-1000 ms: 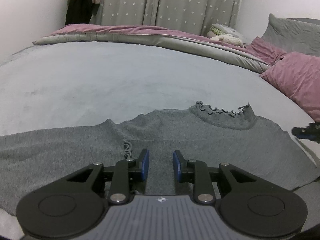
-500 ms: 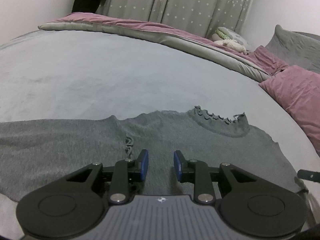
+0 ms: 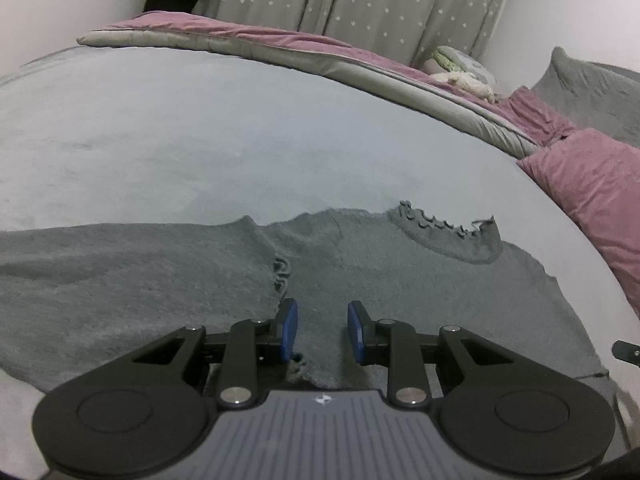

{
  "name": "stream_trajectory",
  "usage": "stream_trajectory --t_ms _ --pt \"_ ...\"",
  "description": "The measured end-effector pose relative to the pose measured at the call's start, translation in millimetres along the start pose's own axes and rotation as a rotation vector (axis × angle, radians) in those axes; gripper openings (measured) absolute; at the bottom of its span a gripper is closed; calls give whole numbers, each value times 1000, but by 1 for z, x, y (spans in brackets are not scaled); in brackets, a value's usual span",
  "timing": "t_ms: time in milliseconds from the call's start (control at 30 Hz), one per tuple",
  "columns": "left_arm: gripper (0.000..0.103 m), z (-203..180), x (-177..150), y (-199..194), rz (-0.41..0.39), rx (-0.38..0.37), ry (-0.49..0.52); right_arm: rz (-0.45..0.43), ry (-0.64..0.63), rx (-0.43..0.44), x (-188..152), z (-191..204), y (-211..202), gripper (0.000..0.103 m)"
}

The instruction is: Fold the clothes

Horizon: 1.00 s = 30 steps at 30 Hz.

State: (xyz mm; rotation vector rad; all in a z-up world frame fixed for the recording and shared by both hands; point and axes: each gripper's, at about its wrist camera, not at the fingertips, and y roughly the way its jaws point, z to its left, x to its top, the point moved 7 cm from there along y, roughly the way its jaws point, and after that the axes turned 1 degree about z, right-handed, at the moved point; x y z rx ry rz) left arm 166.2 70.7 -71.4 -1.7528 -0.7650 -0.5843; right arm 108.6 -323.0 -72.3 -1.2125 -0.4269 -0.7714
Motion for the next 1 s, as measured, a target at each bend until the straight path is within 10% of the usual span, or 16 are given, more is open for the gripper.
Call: stream_trajectory --t_ms 633,1000 --pt "30 45 3 -39 -10 77 -149 144 -2 -92 -19 -12 7 12" --pt "34 105 7 -64 -44 198 -329 102 46 -24 -3 20 -22 45"
